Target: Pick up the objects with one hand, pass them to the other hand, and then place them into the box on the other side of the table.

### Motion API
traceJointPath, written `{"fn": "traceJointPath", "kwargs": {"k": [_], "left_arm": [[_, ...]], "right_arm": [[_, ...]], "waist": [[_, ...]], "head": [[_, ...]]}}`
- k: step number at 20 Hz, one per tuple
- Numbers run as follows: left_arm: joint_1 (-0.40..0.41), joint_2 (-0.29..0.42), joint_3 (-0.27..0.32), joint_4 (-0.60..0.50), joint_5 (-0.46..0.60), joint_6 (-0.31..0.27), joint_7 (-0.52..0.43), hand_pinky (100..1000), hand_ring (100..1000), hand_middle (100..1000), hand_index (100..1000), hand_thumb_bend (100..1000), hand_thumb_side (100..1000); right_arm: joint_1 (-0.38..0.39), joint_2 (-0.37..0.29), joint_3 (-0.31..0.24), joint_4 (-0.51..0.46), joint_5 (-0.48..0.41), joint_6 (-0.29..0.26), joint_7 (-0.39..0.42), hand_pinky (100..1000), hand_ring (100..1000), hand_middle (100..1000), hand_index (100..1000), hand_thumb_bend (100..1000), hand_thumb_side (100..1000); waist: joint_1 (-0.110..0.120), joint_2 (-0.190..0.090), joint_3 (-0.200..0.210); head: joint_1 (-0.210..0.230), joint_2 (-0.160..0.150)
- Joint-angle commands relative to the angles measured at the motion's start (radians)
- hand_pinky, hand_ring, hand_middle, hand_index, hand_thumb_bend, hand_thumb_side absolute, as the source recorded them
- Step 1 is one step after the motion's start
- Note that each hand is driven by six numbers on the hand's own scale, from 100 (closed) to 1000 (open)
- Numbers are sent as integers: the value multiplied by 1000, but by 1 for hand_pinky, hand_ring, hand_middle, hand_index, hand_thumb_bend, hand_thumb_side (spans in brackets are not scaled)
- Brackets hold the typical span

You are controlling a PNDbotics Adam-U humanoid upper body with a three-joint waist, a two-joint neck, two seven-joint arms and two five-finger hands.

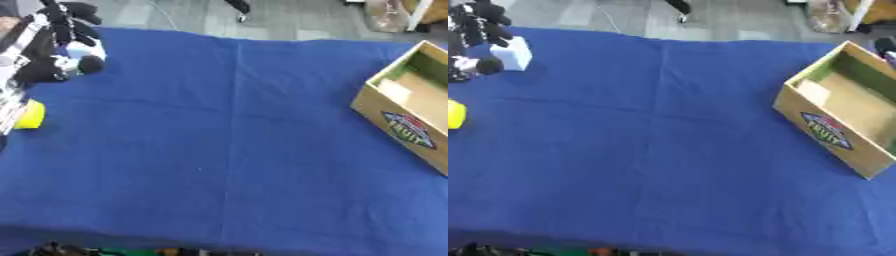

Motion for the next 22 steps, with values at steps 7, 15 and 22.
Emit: {"fn": "traceJointPath", "kwargs": {"k": [7, 15, 22], "left_arm": [[-44, 166, 21, 228, -238, 185, -128, 690, 663, 687, 794, 887, 356], [-46, 264, 30, 287, -522, 259, -450, 733, 685, 712, 809, 672, 292], [-39, 276, 37, 353, -627, 263, -589, 735, 686, 705, 801, 502, 248]], "right_arm": [[14, 4, 12, -58, -115, -31, 36, 912, 930, 987, 1000, 115, 100], [25, 4, 21, -43, -121, -38, 45, 914, 929, 989, 1000, 100, 100], [27, 4, 25, -37, -111, -20, 47, 917, 927, 991, 1000, 100, 100]], "waist": [[19, -38, -6], [24, -44, 0], [26, -47, 3]], "head": [[43, 6], [50, 6], [60, 6]]}}
